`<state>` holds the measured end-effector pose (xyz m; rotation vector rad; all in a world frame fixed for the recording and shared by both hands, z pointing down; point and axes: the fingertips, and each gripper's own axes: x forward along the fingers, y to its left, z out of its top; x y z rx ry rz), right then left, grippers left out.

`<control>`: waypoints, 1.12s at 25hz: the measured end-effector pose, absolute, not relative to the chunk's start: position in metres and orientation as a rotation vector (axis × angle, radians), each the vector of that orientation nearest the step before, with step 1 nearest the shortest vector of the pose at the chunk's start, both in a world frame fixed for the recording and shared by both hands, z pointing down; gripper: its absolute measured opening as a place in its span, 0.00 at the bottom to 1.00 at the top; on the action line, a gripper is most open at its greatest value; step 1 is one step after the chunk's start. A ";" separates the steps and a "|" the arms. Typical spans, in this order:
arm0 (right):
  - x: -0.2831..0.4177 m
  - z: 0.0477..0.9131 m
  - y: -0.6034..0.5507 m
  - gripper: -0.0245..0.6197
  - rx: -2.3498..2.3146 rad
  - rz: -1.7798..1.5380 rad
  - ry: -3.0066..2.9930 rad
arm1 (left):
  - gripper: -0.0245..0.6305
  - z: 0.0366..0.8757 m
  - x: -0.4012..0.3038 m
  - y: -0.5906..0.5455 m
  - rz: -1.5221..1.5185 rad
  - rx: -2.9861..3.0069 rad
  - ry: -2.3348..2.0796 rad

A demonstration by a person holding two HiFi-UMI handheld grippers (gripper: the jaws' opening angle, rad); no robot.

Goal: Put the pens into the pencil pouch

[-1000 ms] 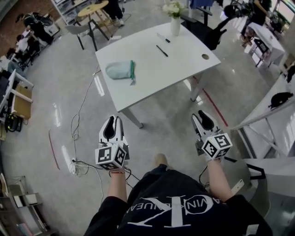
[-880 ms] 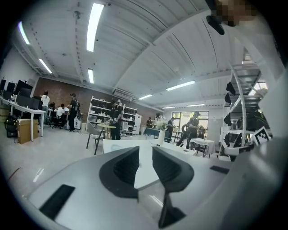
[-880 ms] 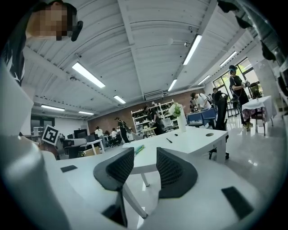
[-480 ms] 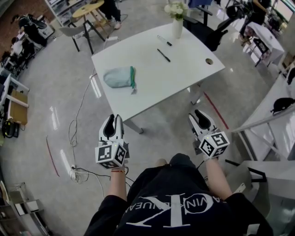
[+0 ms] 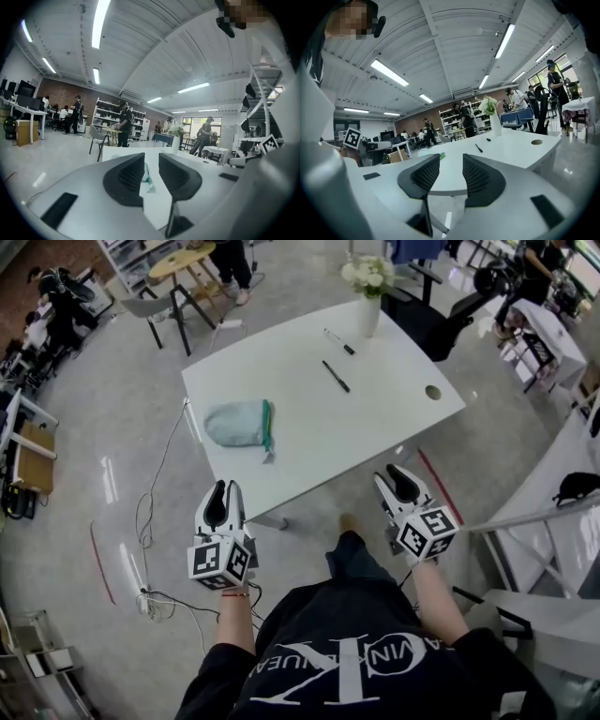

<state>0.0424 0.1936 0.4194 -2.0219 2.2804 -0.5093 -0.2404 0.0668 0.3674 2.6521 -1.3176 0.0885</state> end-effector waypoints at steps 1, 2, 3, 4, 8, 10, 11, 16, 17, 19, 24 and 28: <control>0.047 0.419 0.182 0.28 -2.012 -0.515 2.299 | 0.17 0.367 -0.235 0.058 0.090 2.640 -1.330; 0.053 0.418 0.171 0.28 -2.001 -0.522 2.319 | 0.17 0.367 -0.229 0.051 0.094 2.629 -1.340; 0.060 0.418 0.161 0.28 -1.991 -0.531 2.339 | 0.17 0.367 -0.222 0.044 0.099 2.618 -1.350; 0.067 0.417 0.151 0.28 -1.981 -0.542 2.357 | 0.17 0.367 -0.214 0.038 0.104 2.609 -1.358; 0.093 0.421 0.111 0.28 -1.962 -0.594 2.393 | 0.17 0.370 -0.187 0.012 0.139 2.580 -1.375; 0.104 0.425 0.092 0.28 -1.951 -0.624 2.410 | 0.17 0.374 -0.176 0.002 0.163 2.565 -1.385; 0.109 0.428 0.084 0.28 -1.943 -0.640 2.423 | 0.17 0.376 -0.172 -0.002 0.173 2.554 -1.392; 0.128 0.440 0.050 0.28 -1.907 -0.709 2.499 | 0.17 0.386 -0.150 -0.021 0.198 2.507 -1.424; 0.131 0.442 0.043 0.28 -1.899 -0.718 2.514 | 0.17 0.387 -0.146 -0.025 0.201 2.499 -1.431; 0.137 0.447 0.030 0.28 -1.887 -0.739 2.546 | 0.17 0.390 -0.138 -0.032 0.212 2.483 -1.445; 0.148 0.466 -0.003 0.28 -1.868 -0.803 2.621 | 0.18 0.406 -0.127 -0.046 0.246 2.444 -1.489; 0.155 0.480 -0.033 0.28 -1.870 -0.844 2.687 | 0.19 0.418 -0.123 -0.054 0.292 2.409 -1.539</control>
